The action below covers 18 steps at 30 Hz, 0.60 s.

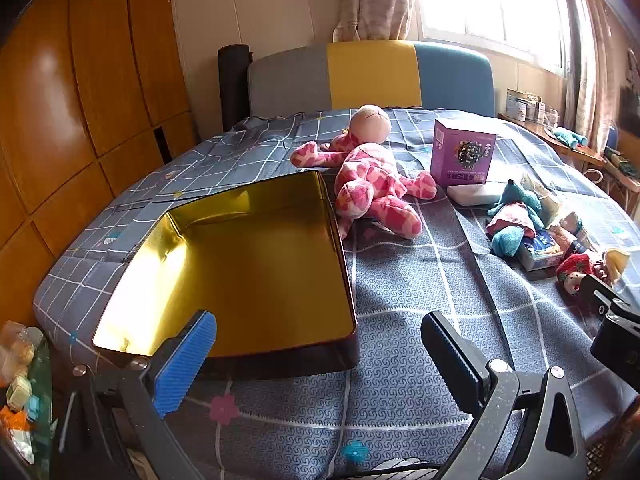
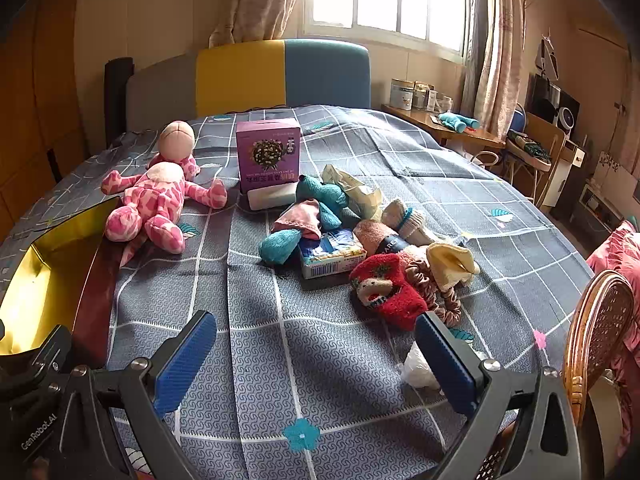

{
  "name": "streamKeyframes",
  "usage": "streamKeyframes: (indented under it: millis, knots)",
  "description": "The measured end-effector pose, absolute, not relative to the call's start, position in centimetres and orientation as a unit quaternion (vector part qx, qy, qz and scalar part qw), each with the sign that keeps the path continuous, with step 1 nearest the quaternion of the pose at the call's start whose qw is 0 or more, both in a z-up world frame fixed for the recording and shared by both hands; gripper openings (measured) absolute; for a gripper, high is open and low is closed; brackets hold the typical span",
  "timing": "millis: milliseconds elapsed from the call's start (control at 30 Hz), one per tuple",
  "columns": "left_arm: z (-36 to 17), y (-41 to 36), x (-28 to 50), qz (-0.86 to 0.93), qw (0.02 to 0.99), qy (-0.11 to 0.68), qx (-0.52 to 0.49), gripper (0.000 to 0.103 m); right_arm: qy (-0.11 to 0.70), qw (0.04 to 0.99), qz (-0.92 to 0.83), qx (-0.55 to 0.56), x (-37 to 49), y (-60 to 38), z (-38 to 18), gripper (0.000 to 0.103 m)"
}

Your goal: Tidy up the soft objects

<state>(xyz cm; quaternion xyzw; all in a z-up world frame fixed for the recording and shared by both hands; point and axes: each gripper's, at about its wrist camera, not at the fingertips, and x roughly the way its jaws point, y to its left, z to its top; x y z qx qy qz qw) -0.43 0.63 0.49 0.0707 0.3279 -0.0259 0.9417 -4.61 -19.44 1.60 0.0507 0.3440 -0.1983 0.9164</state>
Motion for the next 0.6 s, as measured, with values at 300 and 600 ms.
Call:
streamKeyframes:
  millis: [300, 600]
  knots:
    - [0.46, 0.64, -0.44, -0.029, 0.941, 0.329, 0.067, 0.103, 0.344, 0.916, -0.198, 0.051, -4.65, -19.39, 1.59, 0.102]
    - [0.37, 0.58, -0.51, -0.032, 0.941, 0.330, 0.064, 0.103, 0.345, 0.917, -0.196, 0.049, -4.60, -19.28, 1.56, 0.102]
